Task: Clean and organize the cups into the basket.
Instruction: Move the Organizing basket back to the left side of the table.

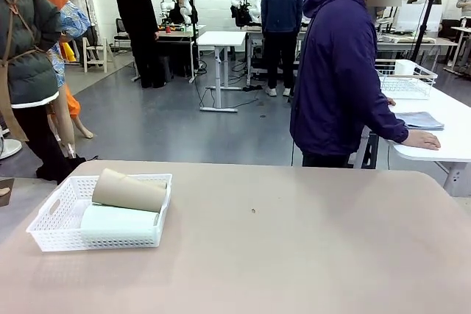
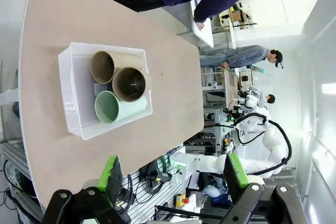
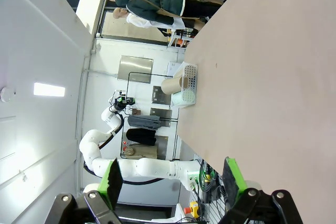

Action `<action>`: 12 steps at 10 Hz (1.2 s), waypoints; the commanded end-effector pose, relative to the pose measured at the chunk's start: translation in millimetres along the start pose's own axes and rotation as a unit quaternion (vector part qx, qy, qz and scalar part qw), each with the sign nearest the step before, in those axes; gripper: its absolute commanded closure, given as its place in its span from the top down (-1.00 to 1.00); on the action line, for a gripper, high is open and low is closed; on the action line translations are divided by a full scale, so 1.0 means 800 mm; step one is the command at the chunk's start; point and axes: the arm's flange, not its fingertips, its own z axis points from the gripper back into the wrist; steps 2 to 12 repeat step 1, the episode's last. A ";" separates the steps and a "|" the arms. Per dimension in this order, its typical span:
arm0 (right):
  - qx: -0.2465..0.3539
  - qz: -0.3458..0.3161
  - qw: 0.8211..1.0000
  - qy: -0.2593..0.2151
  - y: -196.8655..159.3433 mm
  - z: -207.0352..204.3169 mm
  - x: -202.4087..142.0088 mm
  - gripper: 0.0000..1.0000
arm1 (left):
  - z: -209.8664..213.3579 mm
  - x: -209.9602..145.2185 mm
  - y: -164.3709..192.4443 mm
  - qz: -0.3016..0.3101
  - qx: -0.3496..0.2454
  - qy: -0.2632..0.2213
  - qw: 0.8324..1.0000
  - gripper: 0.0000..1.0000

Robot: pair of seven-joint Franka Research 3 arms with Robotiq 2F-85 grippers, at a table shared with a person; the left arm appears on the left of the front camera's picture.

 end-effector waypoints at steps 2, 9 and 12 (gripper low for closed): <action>-0.007 -0.005 1.000 0.000 0.003 -0.003 -0.003 1.00 | 0.002 -0.002 0.001 0.000 -0.002 0.001 1.000 1.00; -0.007 -0.005 1.000 0.000 0.003 -0.003 -0.003 1.00 | 0.002 -0.002 0.001 0.000 -0.002 0.001 1.000 1.00; -0.007 -0.005 1.000 0.000 0.003 -0.003 -0.003 1.00 | 0.002 -0.002 0.001 0.000 -0.002 0.001 1.000 1.00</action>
